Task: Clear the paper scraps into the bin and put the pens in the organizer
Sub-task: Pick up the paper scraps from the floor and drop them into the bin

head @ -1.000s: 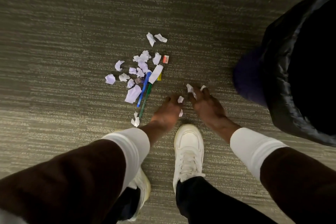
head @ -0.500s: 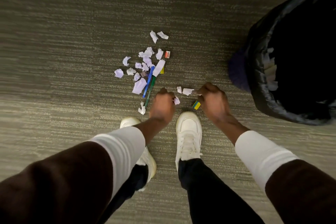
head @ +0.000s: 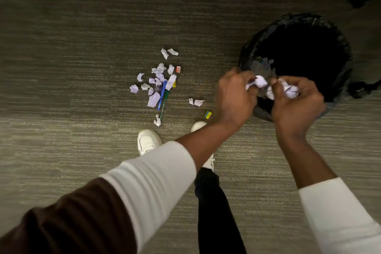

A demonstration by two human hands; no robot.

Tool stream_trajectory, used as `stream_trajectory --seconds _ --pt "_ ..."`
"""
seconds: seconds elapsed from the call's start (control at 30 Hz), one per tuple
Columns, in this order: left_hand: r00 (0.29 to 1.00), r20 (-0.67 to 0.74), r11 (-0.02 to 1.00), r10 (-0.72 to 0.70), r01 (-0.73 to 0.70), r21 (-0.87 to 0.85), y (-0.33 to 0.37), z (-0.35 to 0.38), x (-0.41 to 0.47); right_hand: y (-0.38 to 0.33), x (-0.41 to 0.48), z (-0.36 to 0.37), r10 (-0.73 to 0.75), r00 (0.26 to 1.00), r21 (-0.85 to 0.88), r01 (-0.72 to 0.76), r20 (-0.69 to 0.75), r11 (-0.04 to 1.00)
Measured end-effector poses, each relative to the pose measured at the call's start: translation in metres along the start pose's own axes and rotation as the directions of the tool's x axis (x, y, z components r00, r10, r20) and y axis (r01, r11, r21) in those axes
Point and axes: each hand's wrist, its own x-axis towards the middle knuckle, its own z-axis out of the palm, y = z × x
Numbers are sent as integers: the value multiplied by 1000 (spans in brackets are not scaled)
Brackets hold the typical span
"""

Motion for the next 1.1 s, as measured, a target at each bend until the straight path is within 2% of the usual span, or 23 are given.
stream_trajectory --seconds 0.1,0.2,0.27,0.37,0.5,0.67,0.8,0.93,1.1 --pt "999 23 998 45 -44 -46 33 19 8 10 24 -9 161 987 59 -160 -24 985" --pt "993 117 999 -9 14 -48 52 41 19 17 38 -13 253 967 114 -250 -18 962" --pt "975 218 999 -46 44 16 58 51 25 23 43 -15 256 967 103 -253 -15 962" --pt "932 363 998 -15 -6 57 62 54 22 30 39 -18 216 976 80 -213 -26 974" --pt "954 299 991 7 -46 124 45 38 7 33 14 -14 162 987 109 -160 -11 981" --pt "953 250 964 -170 108 244 -20 9 -11 29 -38 16 32 982 180 -66 185 981" --pt "934 226 905 -276 173 389 -93 -10 -17 44 -71 61 -83 896 53 67 436 996" --pt "918 246 828 -311 135 544 -165 -15 -10 80 -84 115 -14 774 -103 102 634 989" --pt "858 408 779 -312 -14 627 -241 7 11 127 -74 177 103 702 -283 145 704 948"
